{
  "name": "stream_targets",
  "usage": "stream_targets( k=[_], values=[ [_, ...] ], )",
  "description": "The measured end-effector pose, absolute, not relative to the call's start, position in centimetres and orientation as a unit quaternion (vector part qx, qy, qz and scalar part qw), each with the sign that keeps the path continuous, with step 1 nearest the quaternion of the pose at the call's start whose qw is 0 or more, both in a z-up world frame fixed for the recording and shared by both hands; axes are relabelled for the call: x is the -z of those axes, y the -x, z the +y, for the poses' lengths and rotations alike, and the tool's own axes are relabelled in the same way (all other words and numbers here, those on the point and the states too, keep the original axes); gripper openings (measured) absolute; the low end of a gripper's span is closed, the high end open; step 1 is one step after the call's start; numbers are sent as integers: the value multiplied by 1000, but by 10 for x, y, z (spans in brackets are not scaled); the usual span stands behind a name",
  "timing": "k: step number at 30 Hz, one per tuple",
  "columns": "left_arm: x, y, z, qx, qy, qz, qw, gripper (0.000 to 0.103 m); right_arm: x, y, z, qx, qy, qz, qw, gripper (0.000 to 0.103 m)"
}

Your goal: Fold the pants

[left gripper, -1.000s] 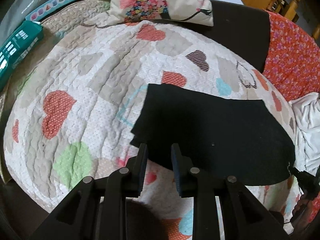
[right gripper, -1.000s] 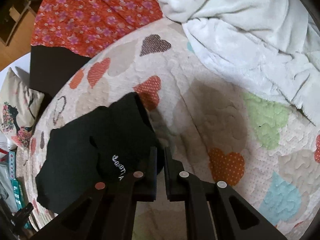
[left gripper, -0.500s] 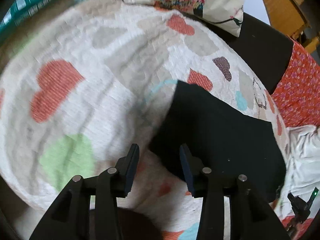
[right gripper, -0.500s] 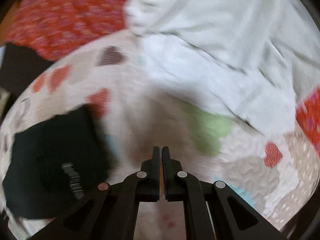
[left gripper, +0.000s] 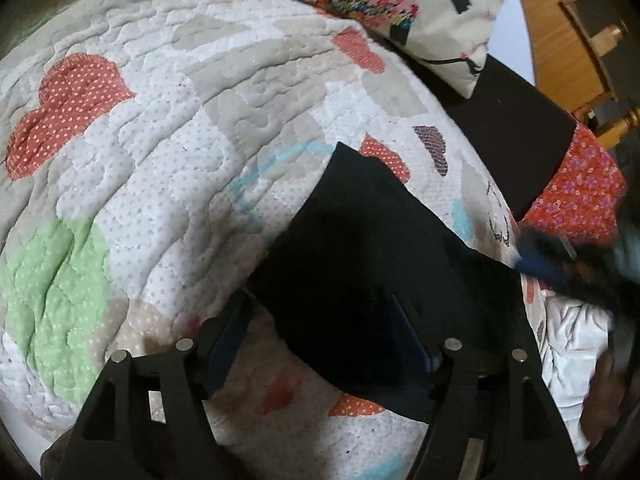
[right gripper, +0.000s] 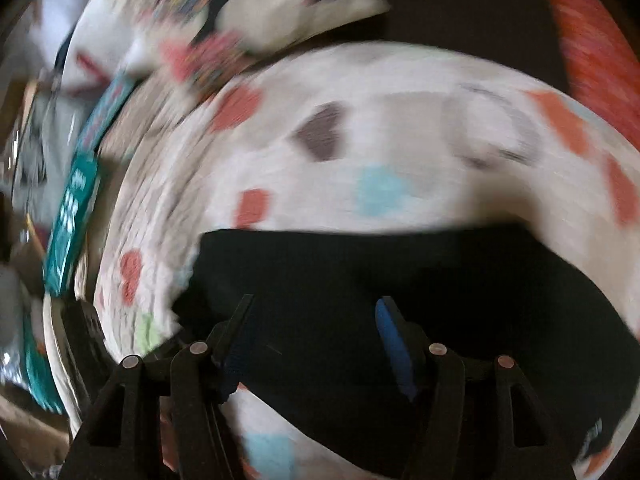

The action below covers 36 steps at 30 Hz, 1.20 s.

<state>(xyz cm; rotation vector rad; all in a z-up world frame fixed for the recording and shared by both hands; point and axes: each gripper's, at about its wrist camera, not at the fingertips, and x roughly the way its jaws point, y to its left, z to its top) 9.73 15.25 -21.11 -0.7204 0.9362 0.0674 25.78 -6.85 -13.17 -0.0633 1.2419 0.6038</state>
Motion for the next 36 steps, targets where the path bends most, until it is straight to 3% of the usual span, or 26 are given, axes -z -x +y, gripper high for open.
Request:
stream_targets(
  k=[11, 14, 17, 19, 21, 22, 24, 26, 36],
  values=[
    [210, -105, 96, -72, 153, 447, 878, 82, 199, -302, 73, -241, 139, 692, 666, 65],
    [210, -107, 97, -68, 156, 446, 878, 82, 210, -308, 90, -213, 156, 713, 649, 72],
    [210, -107, 104, -68, 173, 445, 876, 69, 223, -306, 107, -189, 199, 723, 634, 78],
    [208, -107, 104, -50, 169, 448, 877, 46, 233, -301, 121, -182, 254, 719, 621, 79],
    [207, -106, 105, -32, 171, 452, 875, 37, 237, -294, 131, -183, 300, 708, 613, 81],
    [206, -106, 106, -21, 176, 452, 874, 25, 237, -291, 136, -188, 318, 698, 613, 79],
    [205, -108, 107, 3, 193, 454, 870, 19, 233, -287, 138, -201, 325, 691, 614, 62],
    [203, -107, 114, 18, 217, 456, 863, 17, 226, -280, 137, -199, 349, 668, 626, 25],
    [162, -89, 105, 86, 265, 446, 851, 15, 160, -270, 52, -245, 233, 626, 703, 20]
  ],
)
